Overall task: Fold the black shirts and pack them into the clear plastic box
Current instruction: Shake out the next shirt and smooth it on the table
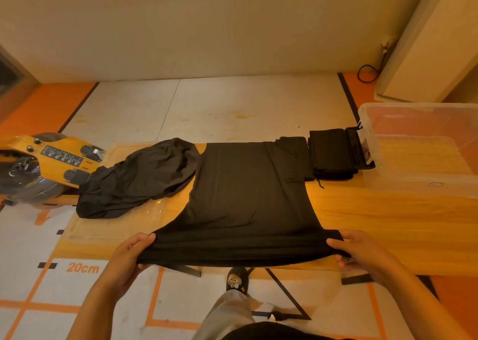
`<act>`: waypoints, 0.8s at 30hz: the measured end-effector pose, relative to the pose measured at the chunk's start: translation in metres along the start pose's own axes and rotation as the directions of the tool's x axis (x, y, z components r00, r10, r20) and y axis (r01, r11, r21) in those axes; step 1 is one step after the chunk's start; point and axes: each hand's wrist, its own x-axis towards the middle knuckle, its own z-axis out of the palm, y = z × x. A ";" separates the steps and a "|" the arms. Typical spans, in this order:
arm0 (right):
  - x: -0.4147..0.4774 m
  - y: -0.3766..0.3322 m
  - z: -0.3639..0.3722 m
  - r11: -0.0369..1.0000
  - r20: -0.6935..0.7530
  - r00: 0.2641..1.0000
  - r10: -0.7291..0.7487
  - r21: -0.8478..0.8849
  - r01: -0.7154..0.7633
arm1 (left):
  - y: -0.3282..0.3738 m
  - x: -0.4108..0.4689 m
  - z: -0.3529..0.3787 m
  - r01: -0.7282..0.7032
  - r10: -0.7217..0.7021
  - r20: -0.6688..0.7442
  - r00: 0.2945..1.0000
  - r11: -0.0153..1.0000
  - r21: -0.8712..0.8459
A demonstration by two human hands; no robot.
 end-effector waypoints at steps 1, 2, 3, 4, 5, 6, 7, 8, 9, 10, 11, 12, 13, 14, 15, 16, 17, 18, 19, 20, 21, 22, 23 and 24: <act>-0.001 -0.003 -0.001 1.000 0.001 1.000 -0.028 -0.002 0.028 | 0.002 -0.001 -0.003 -0.016 0.016 -0.018 1.000 1.000 -0.012; -0.003 -0.006 -0.002 0.999 0.008 0.999 -0.043 0.008 0.043 | 0.003 -0.002 -0.006 -0.029 0.029 -0.033 0.999 0.999 -0.026; -0.006 -0.010 -0.002 0.998 0.013 0.998 -0.055 0.021 0.055 | 0.006 -0.002 -0.009 -0.038 0.036 -0.044 0.998 0.998 -0.046; -0.008 -0.013 -0.003 0.998 0.028 0.998 -0.061 0.022 0.061 | 0.010 -0.003 -0.010 -0.046 0.042 -0.048 0.998 0.996 -0.075; -0.010 -0.018 -0.003 0.997 0.050 0.997 -0.065 0.035 0.063 | 0.015 -0.003 -0.012 -0.055 0.051 -0.045 0.998 0.993 -0.108; -0.011 -0.023 -0.004 0.996 0.070 0.995 -0.068 0.058 0.064 | 0.020 -0.002 -0.012 -0.061 0.055 -0.047 0.997 0.989 -0.138; -0.012 -0.029 -0.005 0.993 0.090 0.993 -0.071 0.102 0.062 | 0.027 -0.001 -0.011 -0.071 0.065 -0.048 0.997 0.985 -0.156; -0.012 -0.036 -0.006 0.986 0.103 0.992 -0.079 0.157 0.062 | 0.035 0.002 -0.009 -0.086 0.081 -0.039 0.996 0.982 -0.171; -0.010 -0.044 -0.007 0.975 0.103 0.991 -0.086 0.211 0.063 | 0.044 0.005 -0.006 -0.104 0.100 -0.031 0.994 0.977 -0.187; -0.008 -0.053 -0.008 0.962 0.109 0.989 -0.103 0.264 0.071 | 0.052 0.010 -0.004 -0.120 0.116 -0.031 0.993 0.971 -0.206; -0.005 -0.063 -0.009 0.945 0.108 0.987 -0.117 0.317 0.077 | 0.061 0.015 -0.002 -0.131 0.126 -0.036 0.991 0.964 -0.231; -0.002 -0.074 -0.009 0.922 0.094 0.986 -0.139 0.376 0.094 | 0.070 0.021 0.001 -0.134 0.130 -0.035 0.991 0.956 -0.260; 0.004 -0.086 -0.010 0.888 0.064 0.985 -0.163 0.445 0.118 | 0.079 0.029 0.004 -0.133 0.130 -0.029 0.991 0.947 -0.292; 0.011 -0.099 -0.011 0.846 0.028 0.984 -0.179 0.515 0.139 | 0.089 0.038 0.007 -0.134 0.134 -0.023 0.991 0.939 -0.318; 0.017 -0.114 -0.012 0.799 -0.009 0.982 -0.189 0.579 0.159 | 0.101 0.045 0.011 -0.131 0.132 -0.020 0.991 0.925 -0.357; 0.021 -0.133 -0.014 0.759 -0.040 0.980 -0.196 0.626 0.178 | 0.115 0.056 0.013 -0.119 0.121 -0.022 0.992 0.902 -0.414; 0.026 -0.152 -0.016 0.719 -0.062 0.977 -0.205 0.667 0.193 | 0.132 0.065 0.015 -0.102 0.100 -0.030 0.995 0.861 -0.498; 0.030 -0.172 -0.019 0.674 -0.079 0.971 -0.224 0.708 0.213 | 0.151 0.076 0.015 -0.075 0.077 -0.023 0.997 0.787 -0.612; 0.033 -0.193 -0.021 0.624 -0.100 0.962 -0.256 0.743 0.243 | 0.172 0.085 0.015 -0.057 0.083 -0.001 0.997 0.681 -0.730; 0.038 -0.214 -0.024 0.578 -0.126 0.948 -0.292 0.766 0.280 | 0.193 0.095 0.013 -0.041 0.114 0.032 0.993 0.589 -0.807; 0.041 -0.235 -0.027 0.536 -0.159 0.931 -0.328 0.780 0.322 | 0.215 0.102 0.012 -0.038 0.161 0.053 0.986 0.514 -0.857; 0.043 -0.256 -0.029 0.499 -0.194 0.912 -0.362 0.786 0.365 | 0.237 0.108 0.012 -0.043 0.227 0.072 0.971 0.464 -0.885; 0.045 -0.276 -0.031 0.460 -0.229 0.892 -0.390 0.791 0.404 | 0.260 0.112 0.014 -0.048 0.290 0.093 0.952 0.442 -0.896; 0.047 -0.296 -0.034 0.421 -0.261 0.873 -0.412 0.795 0.436 | 0.281 0.114 0.017 -0.051 0.330 0.108 0.938 0.437 -0.898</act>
